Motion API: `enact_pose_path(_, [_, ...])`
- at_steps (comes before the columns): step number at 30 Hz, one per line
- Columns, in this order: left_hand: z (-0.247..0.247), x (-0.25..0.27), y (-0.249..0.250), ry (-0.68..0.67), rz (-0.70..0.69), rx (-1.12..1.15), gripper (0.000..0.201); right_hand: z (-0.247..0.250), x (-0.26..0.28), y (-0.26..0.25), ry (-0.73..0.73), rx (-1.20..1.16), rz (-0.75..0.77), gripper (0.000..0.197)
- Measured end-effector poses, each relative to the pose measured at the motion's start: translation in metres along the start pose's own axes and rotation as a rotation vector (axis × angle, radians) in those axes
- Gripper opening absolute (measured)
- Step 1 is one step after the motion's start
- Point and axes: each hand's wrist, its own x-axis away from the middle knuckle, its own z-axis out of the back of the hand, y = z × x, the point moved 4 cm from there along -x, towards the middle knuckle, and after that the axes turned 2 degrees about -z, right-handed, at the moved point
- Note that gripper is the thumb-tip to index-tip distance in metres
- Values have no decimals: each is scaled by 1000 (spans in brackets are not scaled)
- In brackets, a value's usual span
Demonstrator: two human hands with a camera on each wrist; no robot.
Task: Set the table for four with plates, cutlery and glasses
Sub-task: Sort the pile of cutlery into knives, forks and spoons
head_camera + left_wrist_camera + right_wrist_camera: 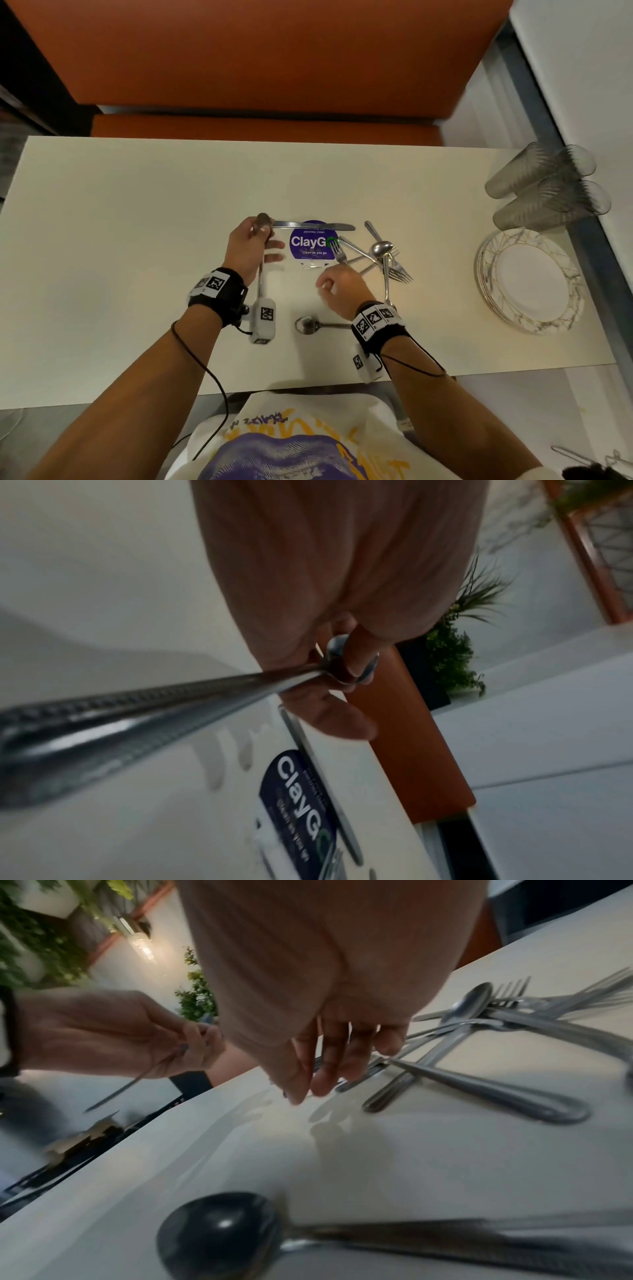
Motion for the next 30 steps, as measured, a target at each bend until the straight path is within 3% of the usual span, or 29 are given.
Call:
enact_pose_path(5, [0, 8, -20, -28, 55, -110, 22, -30, 6, -16, -207, 111, 90, 18])
enact_pose_path(8, [1, 11, -29, -45, 160, -123, 23, -38, 8, -26, -271, 192, 104, 25])
enact_pose_path(12, [0, 13, -31, -98, 175, -154, 24, -41, 7, -33, -306, 267, 118, 15])
enact_pose_path(17, [0, 16, -27, -149, 161, -79, 20, -22, -2, -29, -332, 8, 14, 9])
enact_pose_path(19, [-3, 17, -25, -162, 158, -48, 21, -4, -11, -30, -261, -137, -34, 6])
enact_pose_path(25, [-28, 25, -12, -252, 170, 31, 33, 47, -40, -34, 153, -554, -222, 9])
enact_pose_path(30, [-49, 31, -5, -294, 231, 23, 37, 50, -51, -26, 334, -618, -329, 11])
